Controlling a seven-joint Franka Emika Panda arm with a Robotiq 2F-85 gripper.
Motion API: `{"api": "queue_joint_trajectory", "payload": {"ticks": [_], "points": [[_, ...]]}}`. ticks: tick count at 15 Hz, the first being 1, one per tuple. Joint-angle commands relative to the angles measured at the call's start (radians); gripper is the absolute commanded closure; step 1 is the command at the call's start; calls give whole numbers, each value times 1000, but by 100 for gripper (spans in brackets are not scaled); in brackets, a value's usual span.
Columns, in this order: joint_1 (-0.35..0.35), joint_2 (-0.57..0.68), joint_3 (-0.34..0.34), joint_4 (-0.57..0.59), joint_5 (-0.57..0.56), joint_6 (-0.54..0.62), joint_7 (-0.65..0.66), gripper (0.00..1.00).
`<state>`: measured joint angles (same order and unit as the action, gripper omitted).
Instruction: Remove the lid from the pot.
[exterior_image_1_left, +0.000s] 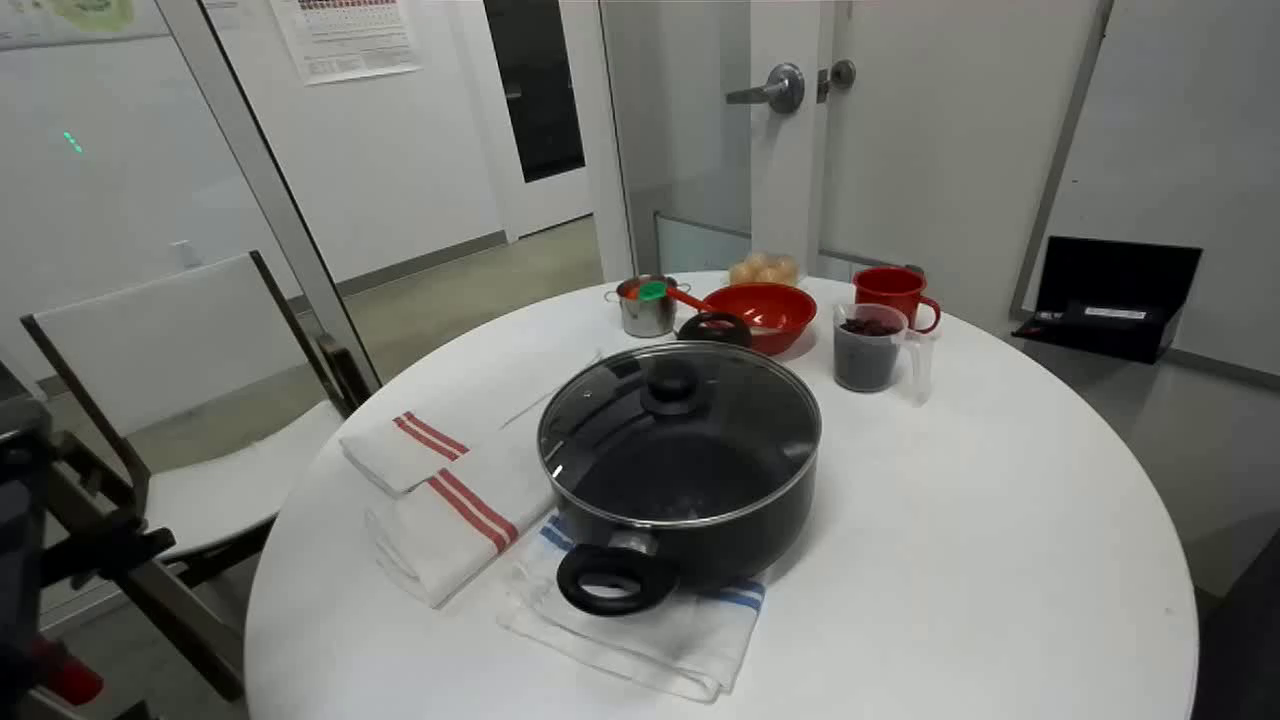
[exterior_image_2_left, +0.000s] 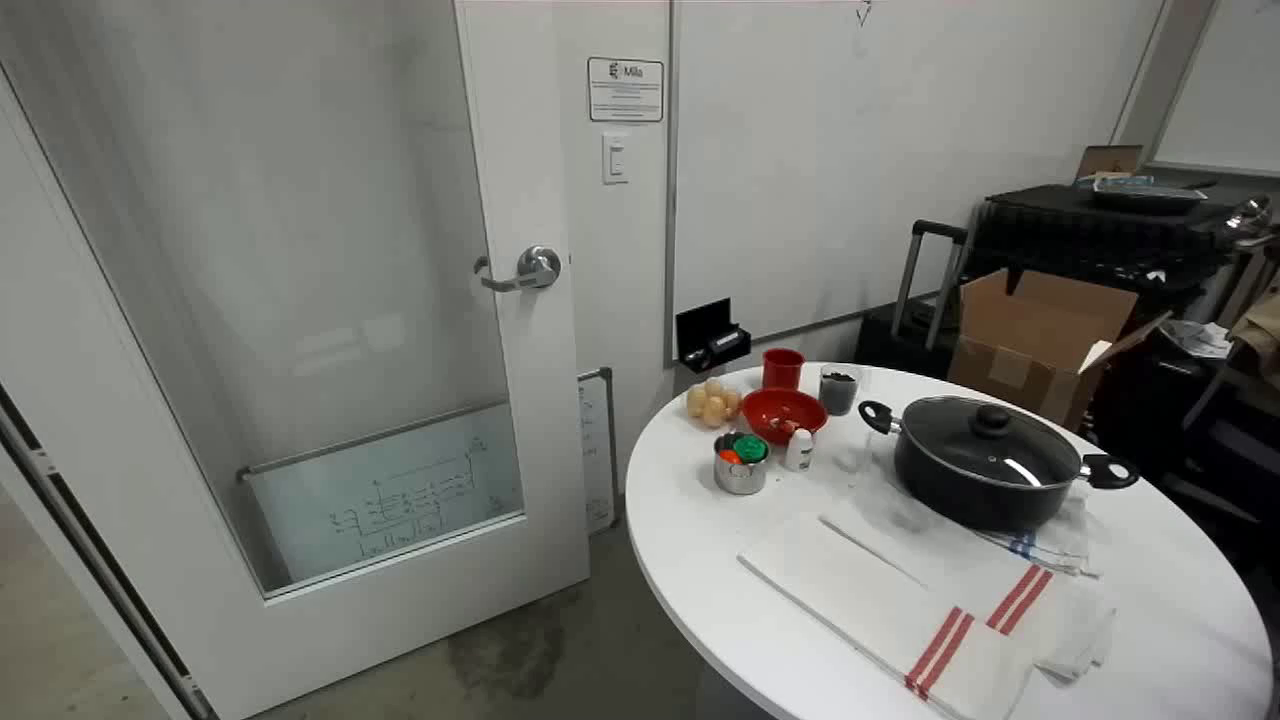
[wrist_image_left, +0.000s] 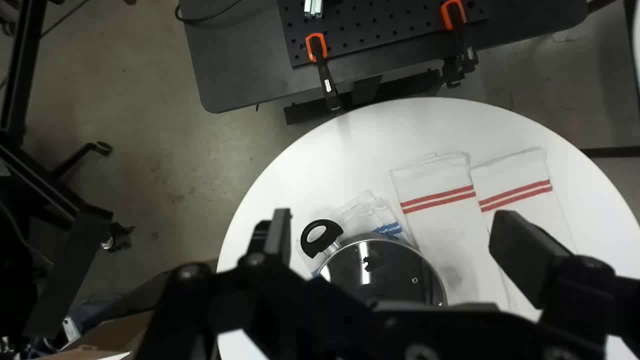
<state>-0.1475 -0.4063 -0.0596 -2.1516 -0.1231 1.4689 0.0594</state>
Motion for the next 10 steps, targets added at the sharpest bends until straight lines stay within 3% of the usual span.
{"api": "queue_joint_trajectory", "payload": {"ticks": [1,10], "points": [[14,1,-12,3,-4,-3,4,0],[19,55,-27,13,-16,40,-49,0]]}}
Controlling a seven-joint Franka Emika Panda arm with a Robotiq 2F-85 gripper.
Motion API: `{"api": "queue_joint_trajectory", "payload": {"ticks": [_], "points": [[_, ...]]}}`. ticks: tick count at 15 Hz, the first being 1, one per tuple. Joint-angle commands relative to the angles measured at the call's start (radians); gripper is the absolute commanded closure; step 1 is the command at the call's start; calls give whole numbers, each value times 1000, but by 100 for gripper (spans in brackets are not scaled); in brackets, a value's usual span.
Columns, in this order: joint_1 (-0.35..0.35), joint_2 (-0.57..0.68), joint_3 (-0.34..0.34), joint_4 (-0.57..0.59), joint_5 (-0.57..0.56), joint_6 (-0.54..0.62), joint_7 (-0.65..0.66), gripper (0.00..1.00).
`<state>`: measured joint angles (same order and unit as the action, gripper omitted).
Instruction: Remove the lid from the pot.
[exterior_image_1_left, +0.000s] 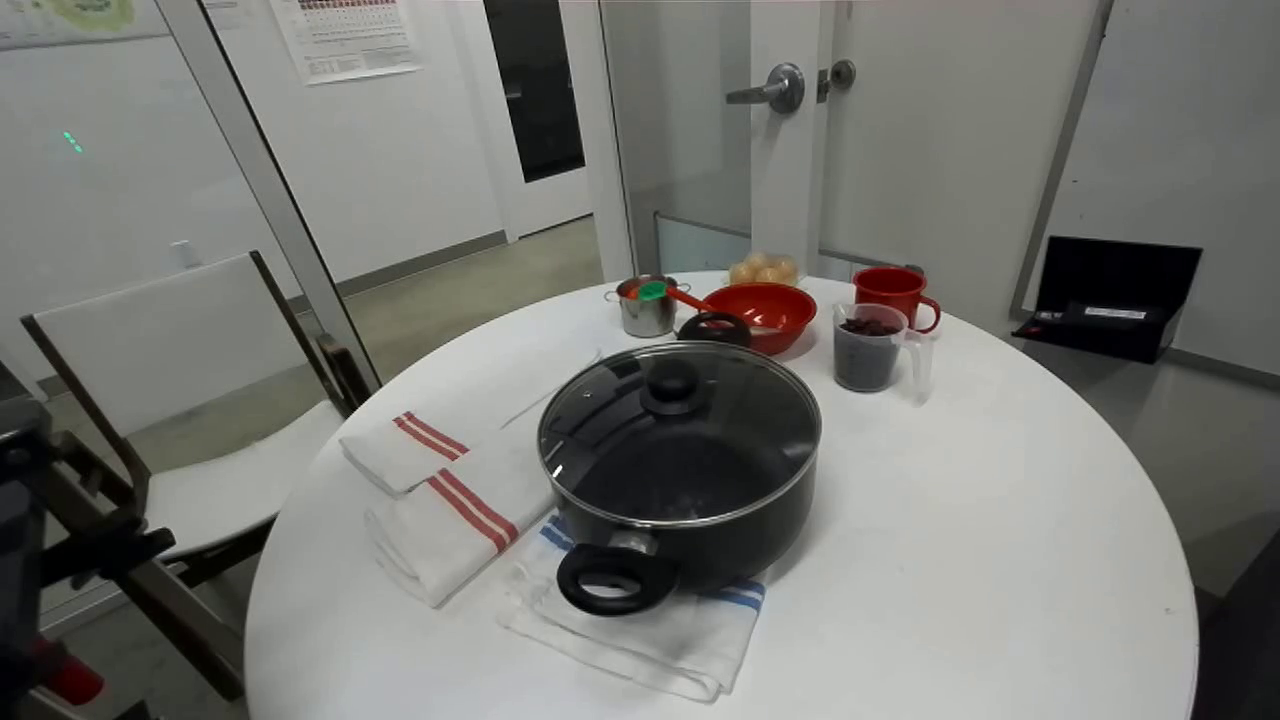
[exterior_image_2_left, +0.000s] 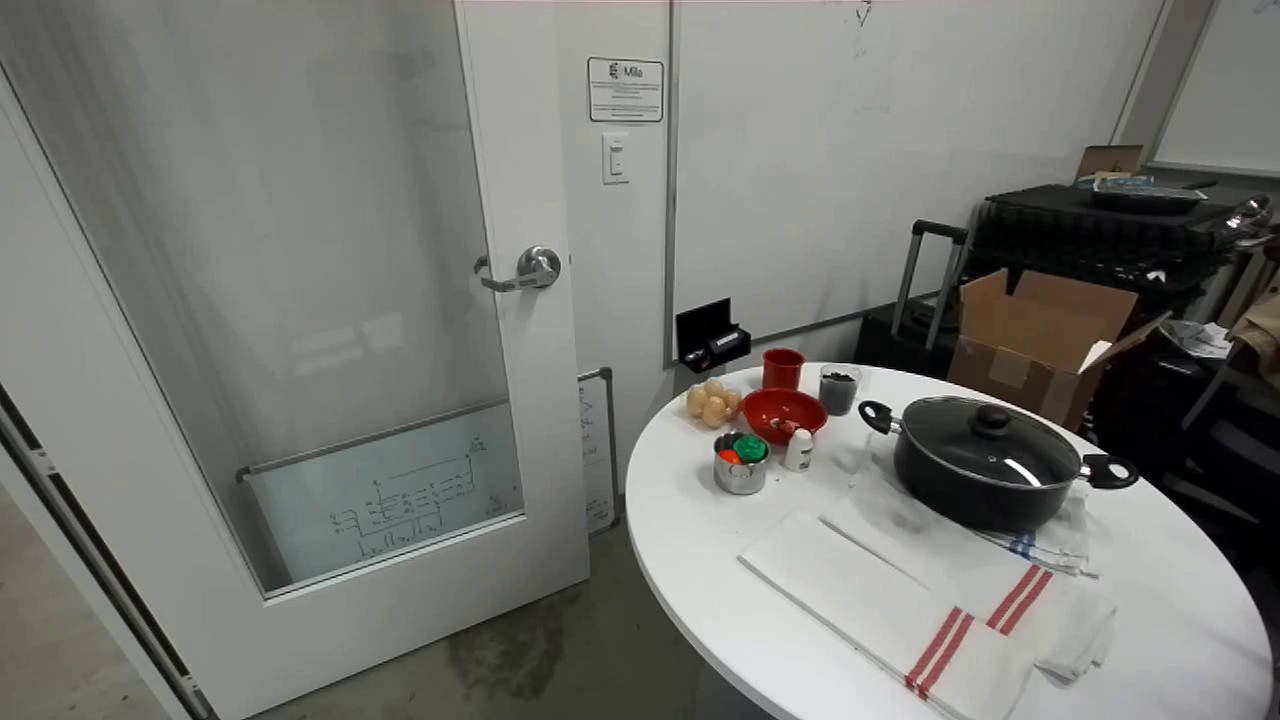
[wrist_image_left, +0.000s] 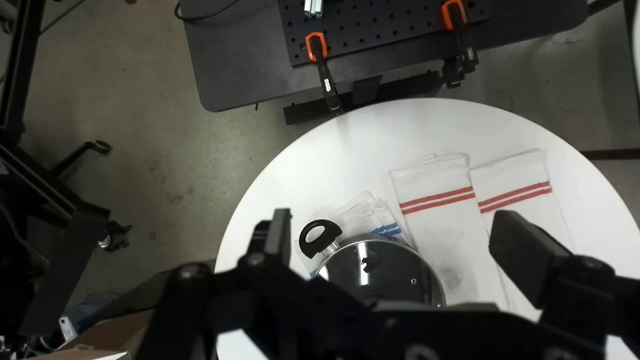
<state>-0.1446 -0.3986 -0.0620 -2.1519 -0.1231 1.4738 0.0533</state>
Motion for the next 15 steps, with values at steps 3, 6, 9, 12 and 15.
{"api": "queue_joint_trajectory", "payload": {"ticks": [3,6,9,12,15], "points": [[18,113,-44,20,-14,112,-105,0],[17,203,-57,25,-25,227,-169,0],[14,311,-69,35,-14,352,-248,0],[7,446,-74,53,6,509,-313,0],[-2,568,-67,79,20,631,-353,0]]}}
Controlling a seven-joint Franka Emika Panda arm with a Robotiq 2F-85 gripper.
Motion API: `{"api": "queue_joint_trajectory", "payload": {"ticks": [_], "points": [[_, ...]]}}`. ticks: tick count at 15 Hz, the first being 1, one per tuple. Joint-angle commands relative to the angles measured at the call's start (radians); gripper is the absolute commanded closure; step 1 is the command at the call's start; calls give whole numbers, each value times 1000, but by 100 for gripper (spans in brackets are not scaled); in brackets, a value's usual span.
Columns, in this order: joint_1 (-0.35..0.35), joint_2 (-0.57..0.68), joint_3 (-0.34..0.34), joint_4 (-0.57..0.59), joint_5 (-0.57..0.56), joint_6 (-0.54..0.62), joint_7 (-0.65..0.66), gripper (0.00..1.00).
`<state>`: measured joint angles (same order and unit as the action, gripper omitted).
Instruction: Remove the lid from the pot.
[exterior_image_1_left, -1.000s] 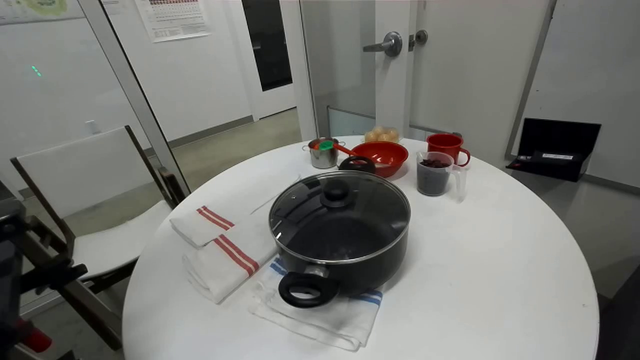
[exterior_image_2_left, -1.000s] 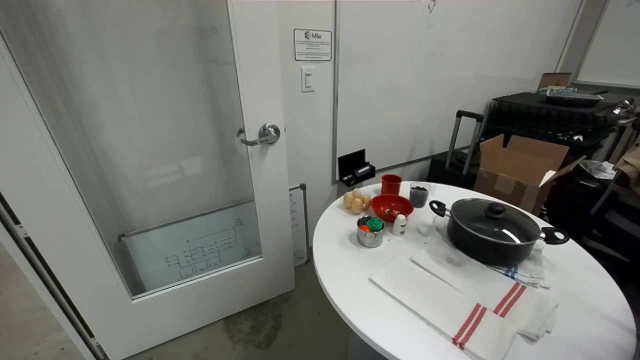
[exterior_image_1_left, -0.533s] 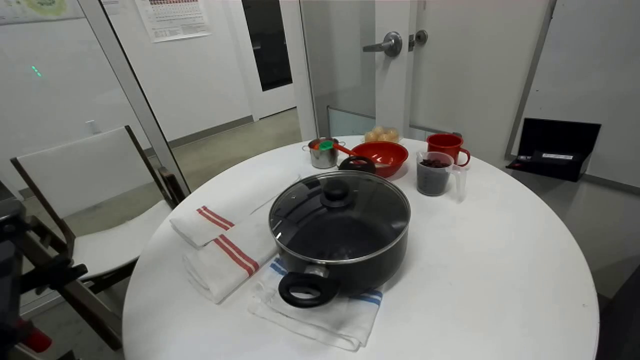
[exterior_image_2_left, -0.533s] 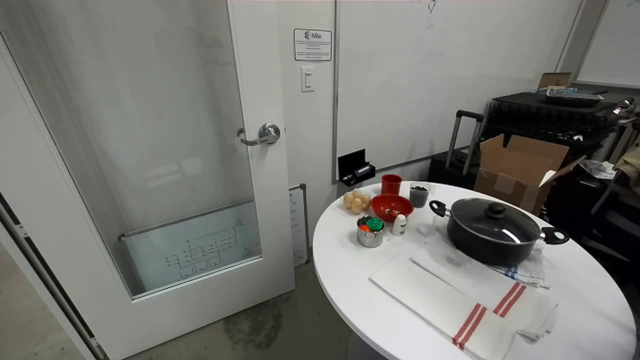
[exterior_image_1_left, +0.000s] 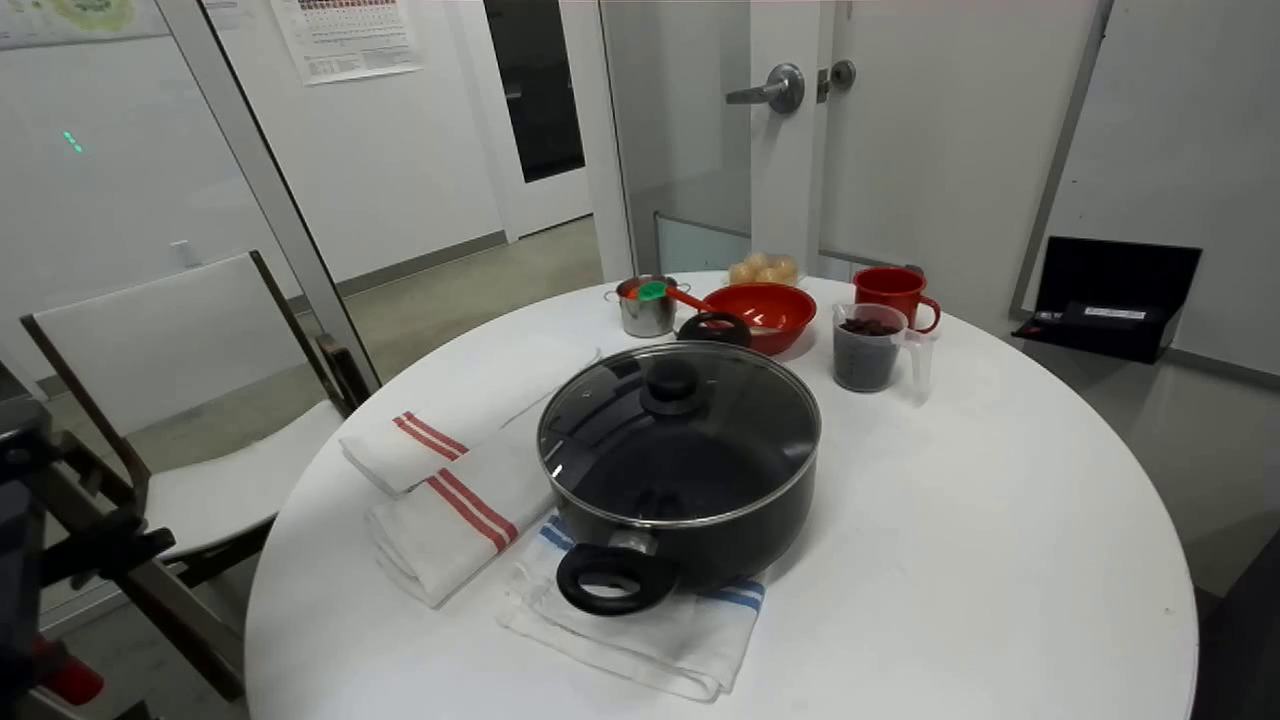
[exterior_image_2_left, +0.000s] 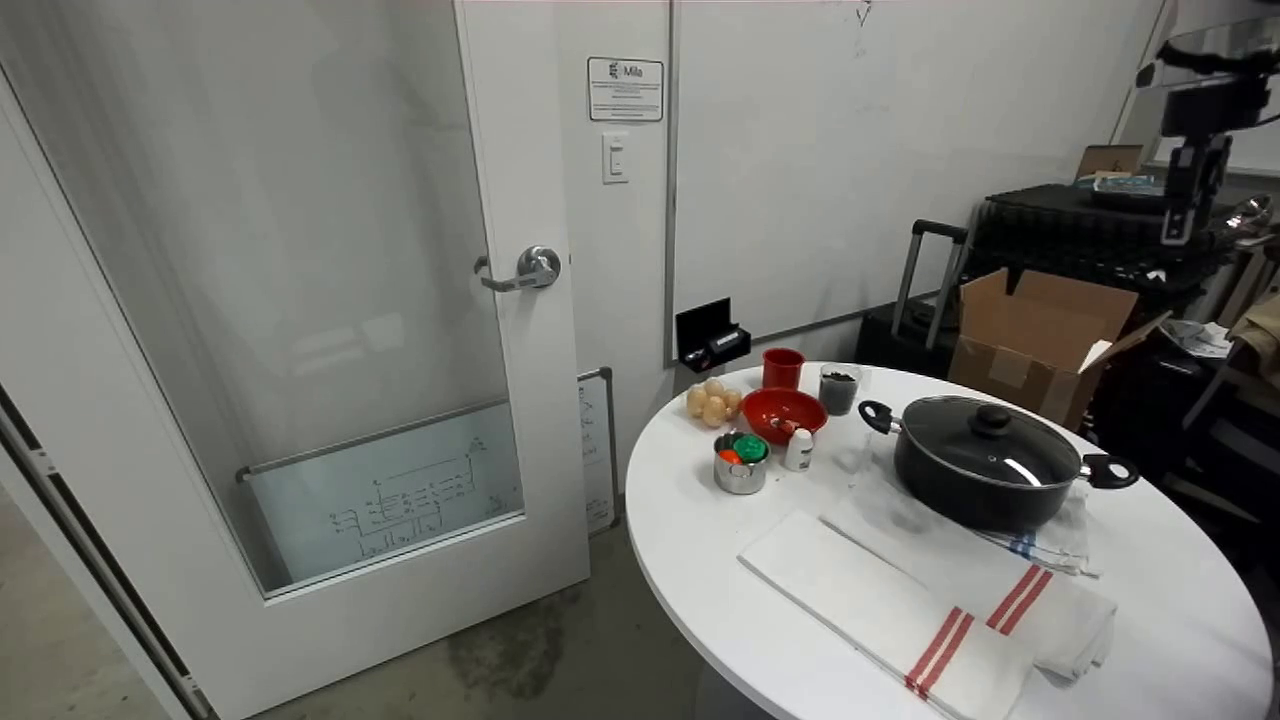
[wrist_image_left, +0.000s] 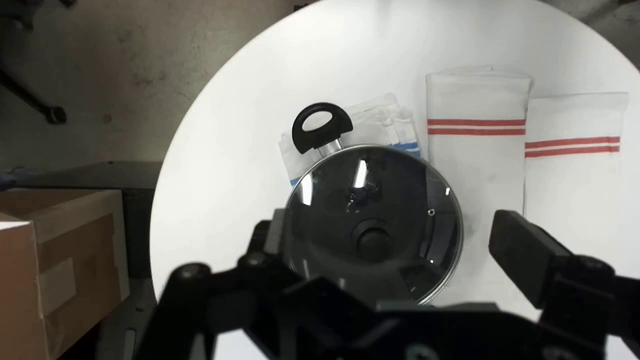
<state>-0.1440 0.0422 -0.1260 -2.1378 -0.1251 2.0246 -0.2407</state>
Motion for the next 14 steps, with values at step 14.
{"api": "queue_joint_trajectory", "payload": {"ticks": [14], "points": [[-8,552,62,243,-7,388,-62,0]]}}
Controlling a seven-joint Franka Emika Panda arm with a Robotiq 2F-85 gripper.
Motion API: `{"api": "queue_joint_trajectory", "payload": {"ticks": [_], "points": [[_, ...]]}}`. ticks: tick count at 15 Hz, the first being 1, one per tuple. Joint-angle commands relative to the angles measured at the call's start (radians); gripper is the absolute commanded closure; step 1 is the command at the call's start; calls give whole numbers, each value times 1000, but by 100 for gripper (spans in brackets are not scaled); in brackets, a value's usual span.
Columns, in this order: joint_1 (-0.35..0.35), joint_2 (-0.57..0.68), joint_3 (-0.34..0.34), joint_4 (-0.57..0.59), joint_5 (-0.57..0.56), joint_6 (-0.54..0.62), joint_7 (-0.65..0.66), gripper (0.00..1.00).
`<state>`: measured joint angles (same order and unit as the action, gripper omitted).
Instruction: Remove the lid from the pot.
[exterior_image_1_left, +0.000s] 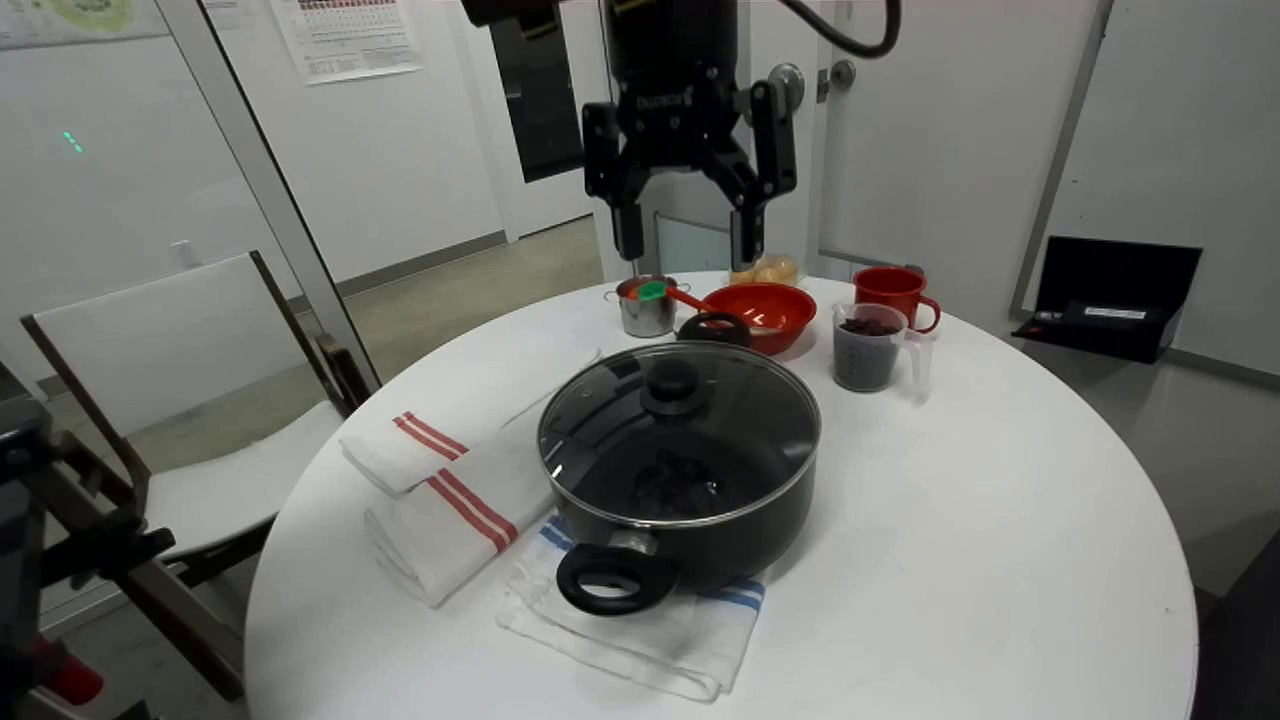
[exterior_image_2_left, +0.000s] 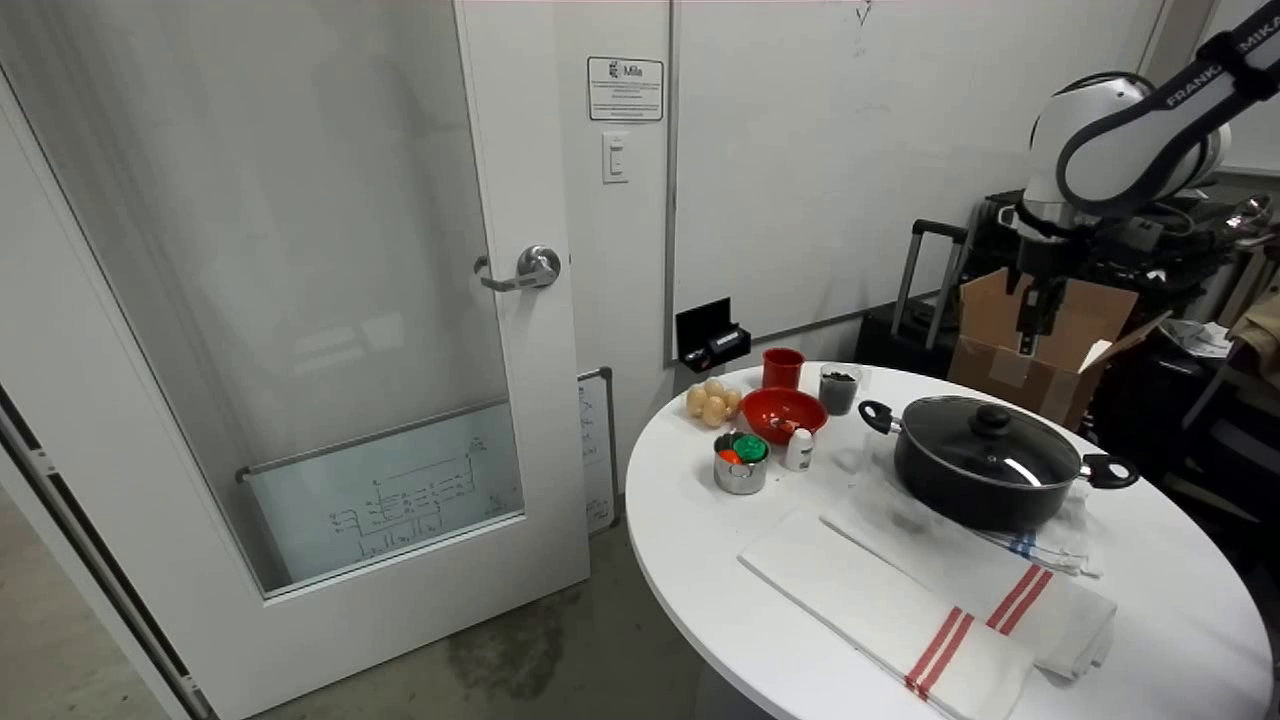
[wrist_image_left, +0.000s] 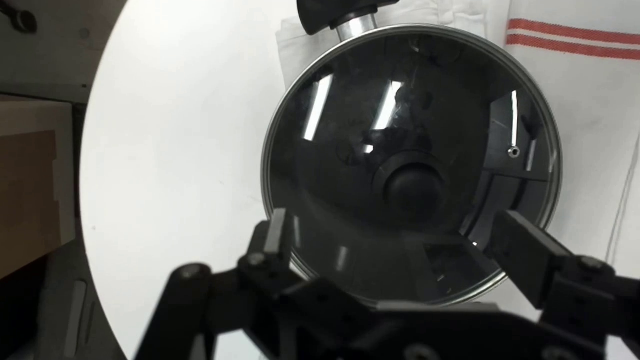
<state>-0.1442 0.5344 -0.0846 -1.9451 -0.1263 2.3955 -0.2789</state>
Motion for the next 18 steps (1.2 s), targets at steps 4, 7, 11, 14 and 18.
{"api": "queue_joint_trajectory", "payload": {"ticks": [4,7,11,14,18], "points": [[-12,111,50,73,6,7,-39,0],[-27,143,78,87,28,-6,-67,0],[-46,173,103,99,51,-13,-97,0],[-54,194,99,115,47,-11,-104,0],[-65,218,102,141,43,-10,-120,0]]}}
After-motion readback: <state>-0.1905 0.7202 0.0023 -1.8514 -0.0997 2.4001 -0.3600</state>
